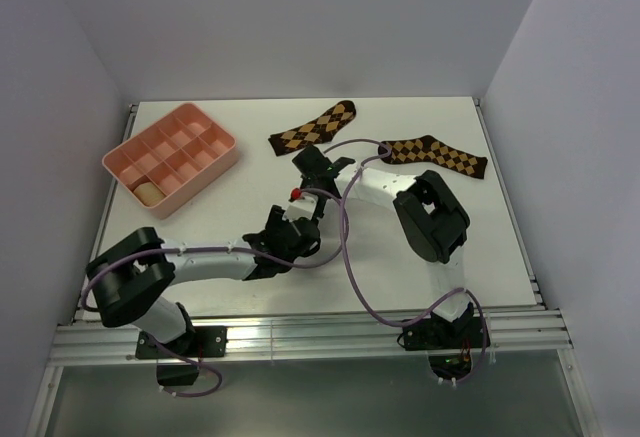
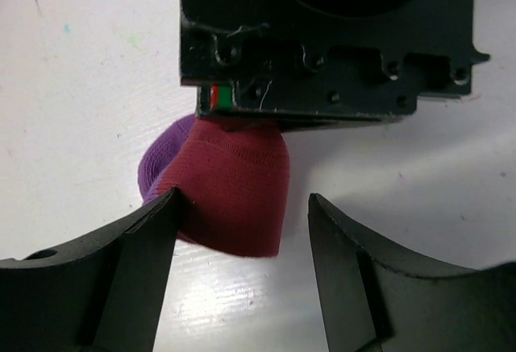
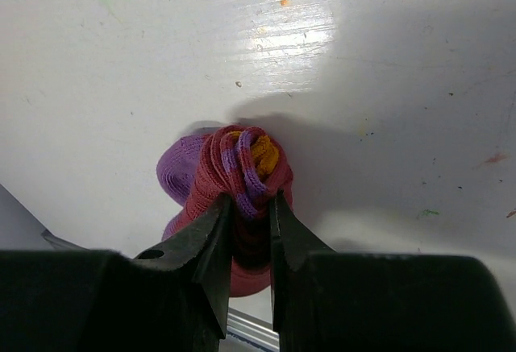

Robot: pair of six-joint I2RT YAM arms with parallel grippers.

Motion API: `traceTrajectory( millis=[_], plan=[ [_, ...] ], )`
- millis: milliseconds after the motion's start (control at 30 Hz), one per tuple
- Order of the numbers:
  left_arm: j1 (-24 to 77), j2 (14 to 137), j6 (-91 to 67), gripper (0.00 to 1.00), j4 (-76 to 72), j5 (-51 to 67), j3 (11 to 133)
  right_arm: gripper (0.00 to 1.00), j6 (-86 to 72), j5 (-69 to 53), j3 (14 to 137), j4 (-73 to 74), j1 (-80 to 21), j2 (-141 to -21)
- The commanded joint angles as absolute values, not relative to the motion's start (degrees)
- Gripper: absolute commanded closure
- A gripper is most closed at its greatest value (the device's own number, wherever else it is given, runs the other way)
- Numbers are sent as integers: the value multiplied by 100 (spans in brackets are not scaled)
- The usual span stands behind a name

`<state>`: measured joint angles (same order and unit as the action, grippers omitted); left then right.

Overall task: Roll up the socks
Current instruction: Roll the sock at the center of the board.

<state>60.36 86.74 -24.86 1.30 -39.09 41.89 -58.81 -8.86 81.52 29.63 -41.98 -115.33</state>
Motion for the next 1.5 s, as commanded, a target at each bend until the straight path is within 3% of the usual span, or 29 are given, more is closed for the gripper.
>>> traceTrajectory(
  millis=[0,367,467,600,667,800,900,933,1033,1167,1467],
  plan=[
    [6082,9025,-2233,31,-255,-4499,4464,100,-5678,-817,8121,3542,-4201,-11795],
    [6091,10055,-2952,37,492,-4535,4711,100,-5581,-1160,8042,3305,-4201,-11760],
    [6021,9994,-3164,46,650,-4342,4650,100,-5572,-1222,7998,3217,-4184,-11716],
    [5766,9652,-3383,72,747,-3808,4509,99,-5555,-1301,7858,2936,-4157,-11602],
    [5573,9510,-3428,76,800,-3561,4474,96,-5546,-1336,7787,2744,-4114,-11506],
    [5204,9176,-3506,80,791,-2718,4290,85,-5546,-1362,7603,2330,-4017,-11233],
    [4853,8930,-3559,82,729,-1918,4157,68,-5590,-1319,7480,2031,-3947,-11031],
    [4695,8912,-3586,82,738,-1699,4149,58,-5599,-1292,7445,1926,-3938,-10987],
    [4422,8807,-3656,82,800,-1328,4131,45,-5669,-1239,7331,1767,-3938,-10864],
    [4000,8666,-3831,82,738,-530,4026,39,-5897,-1116,7058,1425,-3938,-10706],
    [3244,8903,-4113,83,528,491,3973,37,-6249,-1257,6741,932,-4052,-10854]
  ],
)
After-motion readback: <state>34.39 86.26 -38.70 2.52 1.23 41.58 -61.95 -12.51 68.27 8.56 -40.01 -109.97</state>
